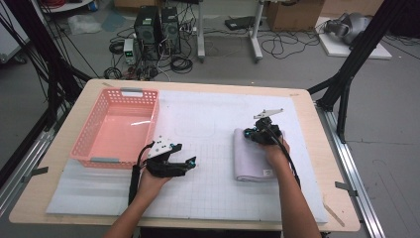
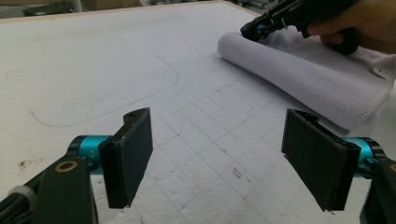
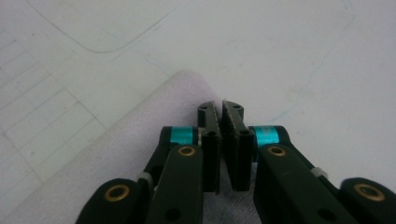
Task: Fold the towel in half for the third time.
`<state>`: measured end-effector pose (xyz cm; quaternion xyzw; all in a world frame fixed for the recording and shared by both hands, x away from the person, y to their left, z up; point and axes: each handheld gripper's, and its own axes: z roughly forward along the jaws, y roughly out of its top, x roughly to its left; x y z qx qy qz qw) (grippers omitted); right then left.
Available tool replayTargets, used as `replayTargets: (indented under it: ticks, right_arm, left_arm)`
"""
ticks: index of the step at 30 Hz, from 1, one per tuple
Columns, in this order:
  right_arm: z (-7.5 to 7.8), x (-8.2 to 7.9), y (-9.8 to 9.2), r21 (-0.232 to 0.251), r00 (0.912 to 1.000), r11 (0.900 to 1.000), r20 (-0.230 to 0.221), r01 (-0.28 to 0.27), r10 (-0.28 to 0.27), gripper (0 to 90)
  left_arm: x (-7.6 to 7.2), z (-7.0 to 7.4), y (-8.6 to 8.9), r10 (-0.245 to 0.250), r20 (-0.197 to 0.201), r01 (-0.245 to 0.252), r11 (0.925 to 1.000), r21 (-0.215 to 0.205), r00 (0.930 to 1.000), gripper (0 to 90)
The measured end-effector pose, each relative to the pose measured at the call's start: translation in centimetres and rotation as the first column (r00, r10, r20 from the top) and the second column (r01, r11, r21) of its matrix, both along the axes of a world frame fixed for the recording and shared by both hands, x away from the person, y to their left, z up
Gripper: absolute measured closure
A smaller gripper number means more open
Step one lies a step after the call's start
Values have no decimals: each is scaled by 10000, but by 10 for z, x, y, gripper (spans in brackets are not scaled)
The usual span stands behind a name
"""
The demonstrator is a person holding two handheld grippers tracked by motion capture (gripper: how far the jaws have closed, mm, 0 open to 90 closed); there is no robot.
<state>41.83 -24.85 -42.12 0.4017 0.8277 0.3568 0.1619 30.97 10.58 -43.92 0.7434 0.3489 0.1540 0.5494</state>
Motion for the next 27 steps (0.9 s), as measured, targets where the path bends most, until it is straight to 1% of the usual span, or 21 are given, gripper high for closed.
replayTargets:
  ticks: [1, 4, 7, 8, 9, 10, 11, 12, 13, 14, 15, 16, 19, 21, 22, 24, 27]
  right_arm:
    - [2, -1, 0, 170, 10000, 9998, 65, -56, 54, 873]
    - [6, -3, 5, 609, 9977, 9972, 537, -445, 412, 878]
    - [7, -2, 13, 732, 9937, 9942, 855, -791, 727, 878]
    - [7, -2, 17, 797, 9932, 9931, 855, -855, 786, 878]
    - [6, -1, 20, 790, 9916, 9927, 995, -909, 829, 875]
    - [5, -1, 23, 762, 9922, 9942, 1049, -758, 676, 855]
    - [3, 1, 26, 679, 9926, 9960, 1108, -582, 505, 780]
    - [2, 1, 28, 468, 9940, 9984, 1065, -318, 267, 655]
    - [2, 1, 28, 191, 9940, 9998, 1093, -76, 54, 579]
    - [3, 1, 25, 223, 9939, 9997, 1094, 121, -145, 541]
    - [6, -1, 20, 328, 9934, 9992, 1121, 224, -260, 532]
    - [10, -3, 13, 463, 9899, 9981, 1343, 403, -462, 526]
    - [23, -14, -13, 784, 9743, 9896, 1818, 1203, -1328, 517]
    - [27, -21, -30, 680, 9653, 9828, 1873, 1719, -1818, 549]
    - [27, -25, -37, 580, 9634, 9810, 1862, 1852, -1929, 572]
    - [24, -30, -49, 233, 9657, 9800, 1670, 1976, -1987, 604]
    - [13, -34, -57, -344, 9714, 9765, 1150, 2129, -2077, 620]
  left_arm:
    - [0, 0, 0, 0, -4, 0, 10000, -28, 10000, 252]
    - [1, 0, 1, 55, -39, -55, 10000, -38, 10000, 252]
    - [1, -1, 1, 28, -50, -28, 10000, -15, 10000, 252]
    - [1, -1, 1, 24, -60, -24, 10000, -12, 10000, 252]
    - [1, -1, 1, 29, -70, -30, 10000, -29, 10000, 252]
    - [1, -1, 1, 27, -72, -27, 10000, -23, 10000, 252]
    - [1, -1, 1, 32, -71, -32, 10000, -55, 10000, 252]
    - [1, -1, 1, 19, -71, -19, 10000, -79, 10000, 252]
    - [1, -1, 2, 17, -57, -18, 10000, -53, 10000, 252]
    - [1, -1, 2, 33, -60, -34, 10000, -74, 10000, 252]
    - [1, -1, 2, 62, -65, -63, 9999, -104, 10000, 253]
    - [1, -1, 2, 47, -61, -48, 9999, -91, 10000, 252]
    - [1, -1, 3, 111, -103, -111, 9999, -68, 9999, 252]
    - [1, -1, 3, 128, -86, -129, 9999, -69, 9999, 253]
    - [1, -1, 2, 135, -83, -135, 9999, -64, 9999, 252]
    - [1, -1, 2, 110, -63, -110, 9999, -33, 9999, 252]
    - [1, -2, 1, 104, -79, -104, 9999, -49, 9999, 253]
